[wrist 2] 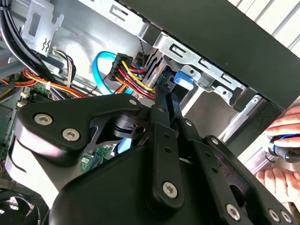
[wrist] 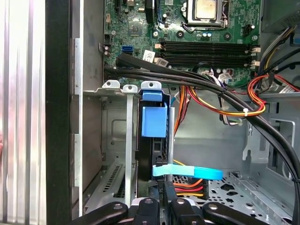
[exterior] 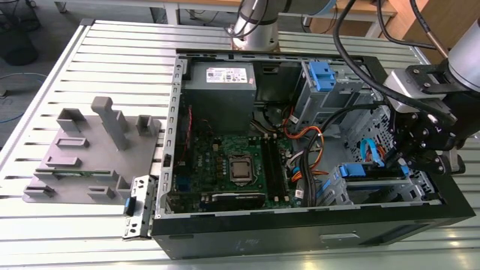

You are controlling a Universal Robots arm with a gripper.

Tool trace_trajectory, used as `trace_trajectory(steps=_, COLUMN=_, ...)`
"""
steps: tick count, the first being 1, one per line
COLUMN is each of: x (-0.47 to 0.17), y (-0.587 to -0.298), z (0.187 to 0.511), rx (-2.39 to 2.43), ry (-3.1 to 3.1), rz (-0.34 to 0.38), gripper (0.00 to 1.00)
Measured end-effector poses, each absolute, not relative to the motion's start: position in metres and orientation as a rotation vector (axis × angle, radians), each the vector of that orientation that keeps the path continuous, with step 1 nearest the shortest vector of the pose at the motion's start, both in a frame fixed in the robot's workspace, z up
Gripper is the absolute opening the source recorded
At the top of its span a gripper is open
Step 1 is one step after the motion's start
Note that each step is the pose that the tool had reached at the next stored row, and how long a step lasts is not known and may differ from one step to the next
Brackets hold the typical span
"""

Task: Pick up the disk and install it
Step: 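Insert the second disk wire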

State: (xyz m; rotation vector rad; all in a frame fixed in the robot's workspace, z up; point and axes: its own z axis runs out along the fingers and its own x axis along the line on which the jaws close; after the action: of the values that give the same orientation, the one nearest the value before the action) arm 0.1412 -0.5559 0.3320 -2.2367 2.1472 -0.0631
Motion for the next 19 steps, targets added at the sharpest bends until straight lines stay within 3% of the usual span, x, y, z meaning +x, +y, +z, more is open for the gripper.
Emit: trace_trajectory(steps=19, x=0.1411, y=-0.5559, z=0.3267, rx=-2.236, ry=2.147, rz=-0.062, gripper=0.18)
